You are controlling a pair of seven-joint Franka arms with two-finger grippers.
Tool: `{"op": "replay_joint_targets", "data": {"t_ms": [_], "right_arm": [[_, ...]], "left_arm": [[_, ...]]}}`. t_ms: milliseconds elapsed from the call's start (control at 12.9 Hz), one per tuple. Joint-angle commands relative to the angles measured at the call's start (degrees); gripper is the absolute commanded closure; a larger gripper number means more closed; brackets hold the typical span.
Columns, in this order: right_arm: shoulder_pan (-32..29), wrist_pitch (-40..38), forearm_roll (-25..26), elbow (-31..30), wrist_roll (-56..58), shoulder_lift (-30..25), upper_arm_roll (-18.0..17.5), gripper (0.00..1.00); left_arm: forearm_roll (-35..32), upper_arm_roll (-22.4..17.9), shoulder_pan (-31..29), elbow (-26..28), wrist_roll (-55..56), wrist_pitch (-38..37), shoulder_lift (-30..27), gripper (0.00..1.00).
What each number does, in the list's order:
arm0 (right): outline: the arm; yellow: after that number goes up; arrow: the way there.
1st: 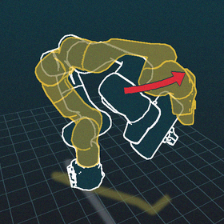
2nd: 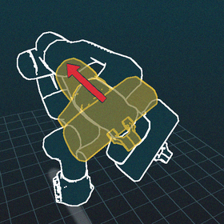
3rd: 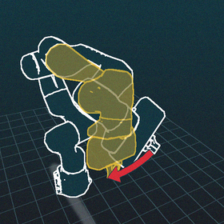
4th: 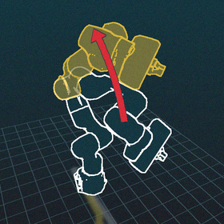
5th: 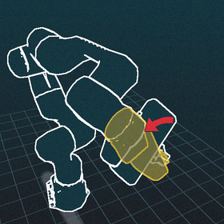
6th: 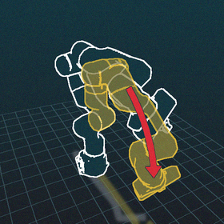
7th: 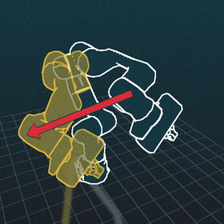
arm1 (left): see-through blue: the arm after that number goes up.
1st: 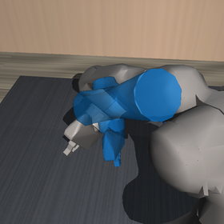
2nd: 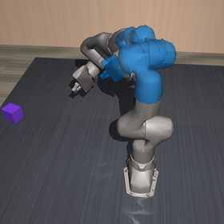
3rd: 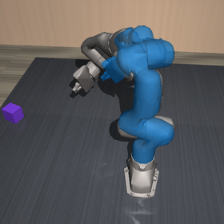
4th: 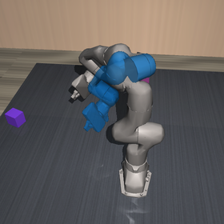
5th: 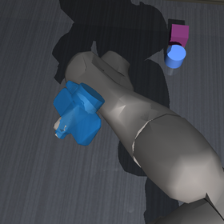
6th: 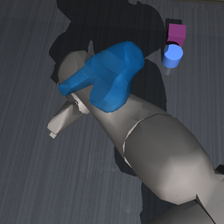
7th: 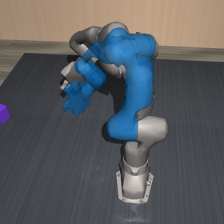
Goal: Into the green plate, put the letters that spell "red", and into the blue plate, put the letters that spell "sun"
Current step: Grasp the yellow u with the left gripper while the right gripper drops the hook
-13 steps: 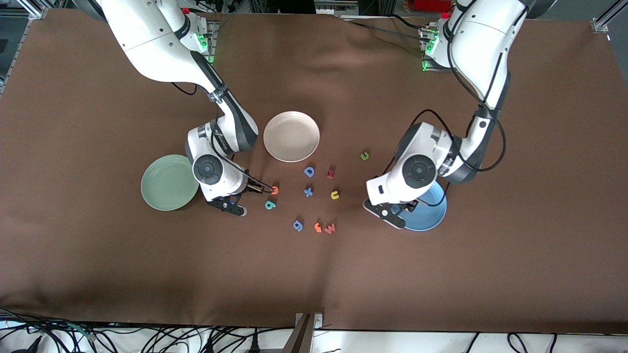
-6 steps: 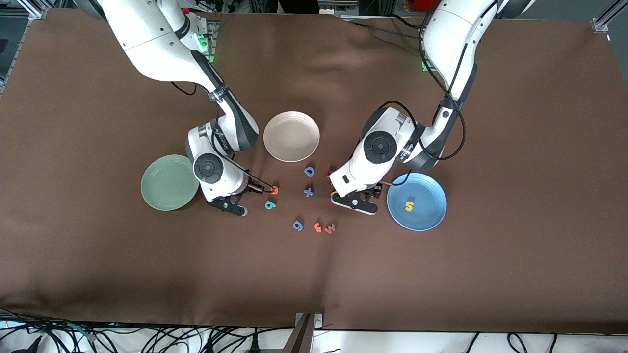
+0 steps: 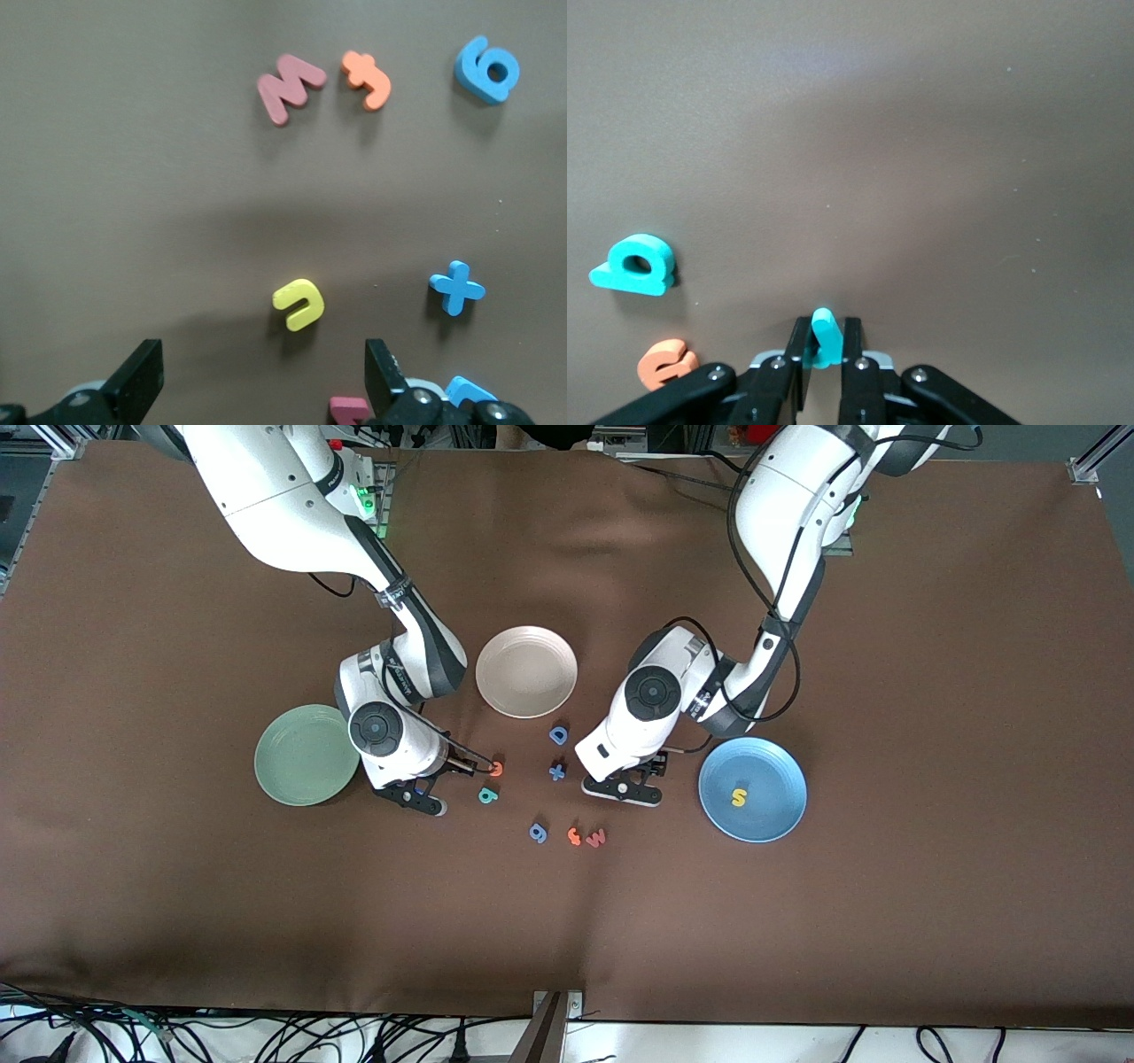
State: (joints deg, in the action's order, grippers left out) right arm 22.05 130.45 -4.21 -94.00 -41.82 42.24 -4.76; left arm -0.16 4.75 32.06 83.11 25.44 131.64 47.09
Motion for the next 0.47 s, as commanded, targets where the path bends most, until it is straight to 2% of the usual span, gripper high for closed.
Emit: {"op": "replay_joint_targets", "data": {"t_ms": [0,233,311,388], "right_arm": [[-0.34,-2.19,0.61,0.57,0.86,-1.97,0.97,1.0],[-0.34,-8.61,0.52,1.02,3.04,-6.63,3.7,1.0],[-0.34,-11.15,0.52,1.02,4.19,-8.21,4.92,1.0],[-0.34,-14.31,0.61,0.84,6.03,-9.71,6.59,1.0]], "left_arm": [[-2.39,-1.05,0.72,-2.77,1.19,2.55,3.01,0.0],[-2.74,-1.06,0.98,-2.78,1.02,5.55,4.06,0.0],[-4.22,-1.06,0.98,-2.77,1.02,5.56,4.15,0.03],[-6.06,-1.06,0.9,-2.77,1.1,5.56,4.5,0.11]]}}
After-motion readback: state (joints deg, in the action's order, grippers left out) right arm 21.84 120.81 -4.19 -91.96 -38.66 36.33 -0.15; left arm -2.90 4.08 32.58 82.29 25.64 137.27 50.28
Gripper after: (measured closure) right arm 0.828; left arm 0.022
